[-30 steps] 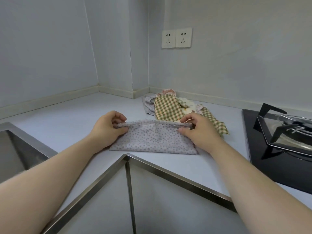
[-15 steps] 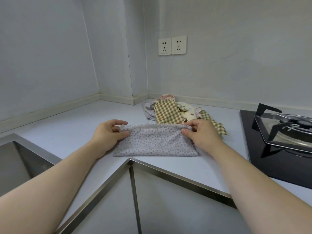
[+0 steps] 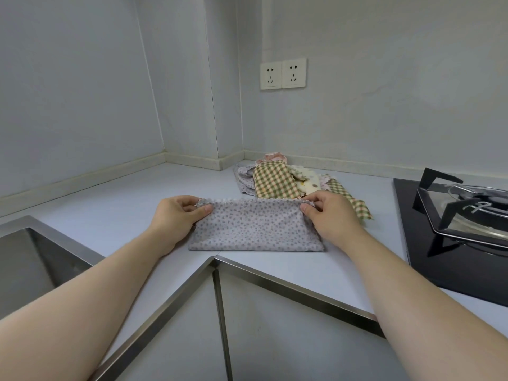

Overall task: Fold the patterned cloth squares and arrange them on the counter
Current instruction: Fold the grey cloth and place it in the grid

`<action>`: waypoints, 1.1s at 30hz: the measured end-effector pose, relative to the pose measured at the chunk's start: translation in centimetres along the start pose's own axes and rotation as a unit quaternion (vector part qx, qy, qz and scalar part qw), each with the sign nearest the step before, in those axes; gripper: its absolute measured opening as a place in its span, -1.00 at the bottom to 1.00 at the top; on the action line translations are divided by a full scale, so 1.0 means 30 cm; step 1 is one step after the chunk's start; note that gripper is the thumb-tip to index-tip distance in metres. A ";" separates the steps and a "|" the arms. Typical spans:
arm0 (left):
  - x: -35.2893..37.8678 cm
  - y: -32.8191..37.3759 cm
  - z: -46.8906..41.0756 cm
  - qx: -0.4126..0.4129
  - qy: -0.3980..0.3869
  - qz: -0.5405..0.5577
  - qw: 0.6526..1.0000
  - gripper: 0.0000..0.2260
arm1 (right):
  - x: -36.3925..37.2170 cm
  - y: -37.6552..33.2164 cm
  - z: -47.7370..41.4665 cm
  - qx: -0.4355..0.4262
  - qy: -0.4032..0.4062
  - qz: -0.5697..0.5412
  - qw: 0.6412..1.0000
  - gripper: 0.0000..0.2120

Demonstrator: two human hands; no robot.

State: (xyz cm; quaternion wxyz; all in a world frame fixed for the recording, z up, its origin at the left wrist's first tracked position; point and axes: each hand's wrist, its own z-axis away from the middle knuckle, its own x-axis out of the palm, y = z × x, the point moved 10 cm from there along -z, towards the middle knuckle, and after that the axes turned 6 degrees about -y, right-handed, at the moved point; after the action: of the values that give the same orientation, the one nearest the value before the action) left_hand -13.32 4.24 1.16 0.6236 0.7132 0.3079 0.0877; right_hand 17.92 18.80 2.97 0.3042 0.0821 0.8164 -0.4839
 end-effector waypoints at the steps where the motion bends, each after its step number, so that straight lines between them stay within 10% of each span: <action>1: -0.003 0.000 0.000 -0.001 0.003 0.001 1.000 -0.84 | -0.002 0.002 -0.001 0.002 0.003 -0.001 1.000 -0.83; 26: -0.046 0.125 -0.007 -0.004 0.010 0.021 1.000 -0.85 | -0.040 -0.038 0.005 0.000 0.036 -0.115 0.993 -0.95; 33: -0.020 0.141 0.003 -0.044 0.002 0.086 0.995 -0.84 | -0.061 -0.083 0.027 0.005 0.029 -0.304 0.952 -0.93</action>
State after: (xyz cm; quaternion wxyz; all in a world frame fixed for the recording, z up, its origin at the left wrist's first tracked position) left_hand -12.36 3.68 5.28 0.6441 0.7086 0.2425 0.1559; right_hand 18.66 17.14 5.59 0.1187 -0.1545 0.8086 -0.5552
